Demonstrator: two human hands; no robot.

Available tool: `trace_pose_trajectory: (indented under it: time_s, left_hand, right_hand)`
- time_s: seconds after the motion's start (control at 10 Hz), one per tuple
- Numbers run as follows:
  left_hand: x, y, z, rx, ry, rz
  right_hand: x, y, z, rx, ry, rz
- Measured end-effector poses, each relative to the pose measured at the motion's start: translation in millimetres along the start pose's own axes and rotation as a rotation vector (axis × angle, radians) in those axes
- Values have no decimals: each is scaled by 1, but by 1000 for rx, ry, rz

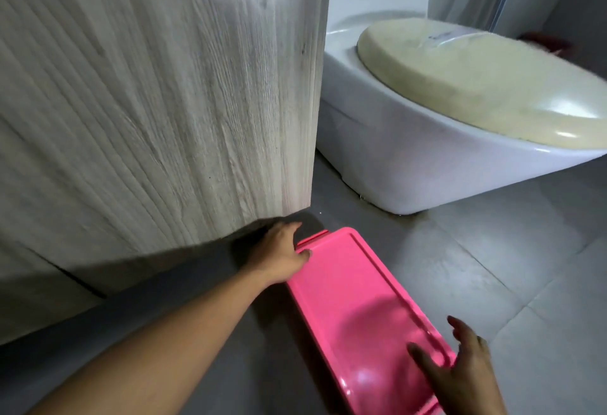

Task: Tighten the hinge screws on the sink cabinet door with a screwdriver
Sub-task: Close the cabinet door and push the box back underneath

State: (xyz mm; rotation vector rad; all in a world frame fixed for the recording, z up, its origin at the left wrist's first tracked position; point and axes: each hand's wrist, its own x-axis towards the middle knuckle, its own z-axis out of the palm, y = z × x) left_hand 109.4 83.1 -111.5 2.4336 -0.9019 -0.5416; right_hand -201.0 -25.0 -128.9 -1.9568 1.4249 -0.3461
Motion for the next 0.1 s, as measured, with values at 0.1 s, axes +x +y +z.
trace_pose_trajectory:
  time_s: [0.1]
  left_hand:
    - [-26, 10, -32, 13, 72, 33]
  right_hand:
    - [10, -61, -12, 30, -42, -160]
